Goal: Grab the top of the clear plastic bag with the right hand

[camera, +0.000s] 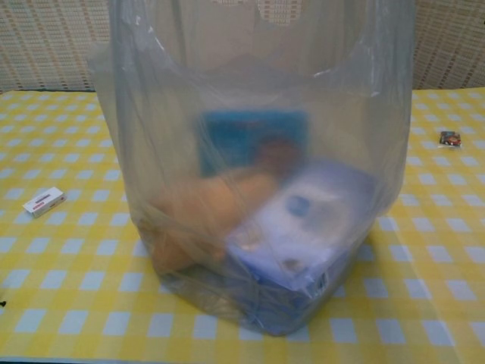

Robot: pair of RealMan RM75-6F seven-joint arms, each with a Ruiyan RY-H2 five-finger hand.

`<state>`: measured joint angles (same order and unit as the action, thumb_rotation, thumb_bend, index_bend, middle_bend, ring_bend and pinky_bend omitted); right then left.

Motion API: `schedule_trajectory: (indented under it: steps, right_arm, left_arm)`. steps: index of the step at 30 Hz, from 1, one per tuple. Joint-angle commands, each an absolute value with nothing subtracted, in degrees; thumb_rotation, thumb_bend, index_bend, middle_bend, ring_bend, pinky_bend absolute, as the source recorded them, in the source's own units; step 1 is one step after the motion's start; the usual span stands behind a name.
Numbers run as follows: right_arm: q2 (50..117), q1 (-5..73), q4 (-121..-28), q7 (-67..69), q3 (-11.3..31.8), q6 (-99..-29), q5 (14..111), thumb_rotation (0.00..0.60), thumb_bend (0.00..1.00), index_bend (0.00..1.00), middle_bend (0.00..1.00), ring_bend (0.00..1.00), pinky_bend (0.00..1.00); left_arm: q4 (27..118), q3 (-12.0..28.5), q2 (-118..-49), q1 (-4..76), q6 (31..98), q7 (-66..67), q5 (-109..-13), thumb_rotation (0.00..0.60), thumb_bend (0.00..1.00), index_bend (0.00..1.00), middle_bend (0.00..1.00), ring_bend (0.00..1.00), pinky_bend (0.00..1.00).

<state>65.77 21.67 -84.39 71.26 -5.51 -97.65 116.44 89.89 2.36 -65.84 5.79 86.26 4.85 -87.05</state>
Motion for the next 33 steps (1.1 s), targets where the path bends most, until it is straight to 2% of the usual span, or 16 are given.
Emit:
schedule_trajectory:
  steps: [1, 21, 33]
  right_arm:
    - [66.4, 25.3, -85.1, 77.0, -6.5, -98.3, 117.3, 0.600, 0.30, 0.00, 0.00, 0.00, 0.00]
    - [70.0, 31.0, -85.0, 83.5, -7.1, -94.6, 113.1, 0.600, 0.29, 0.00, 0.00, 0.00, 0.00]
    - [71.8, 34.3, -84.5, 85.6, -6.9, -90.0, 110.1, 0.600, 0.29, 0.00, 0.00, 0.00, 0.00]
  left_arm:
    - [90.0, 2.4, -65.7, 5.7, 86.5, 4.5, -87.2, 0.600, 0.31, 0.01, 0.00, 0.00, 0.00]
    - [90.1, 2.6, -64.3, 4.9, 87.8, 1.9, -87.3, 0.600, 0.31, 0.01, 0.00, 0.00, 0.00]
    - [90.1, 2.7, -63.8, 4.7, 88.2, 0.6, -87.4, 0.600, 0.31, 0.01, 0.00, 0.00, 0.00]
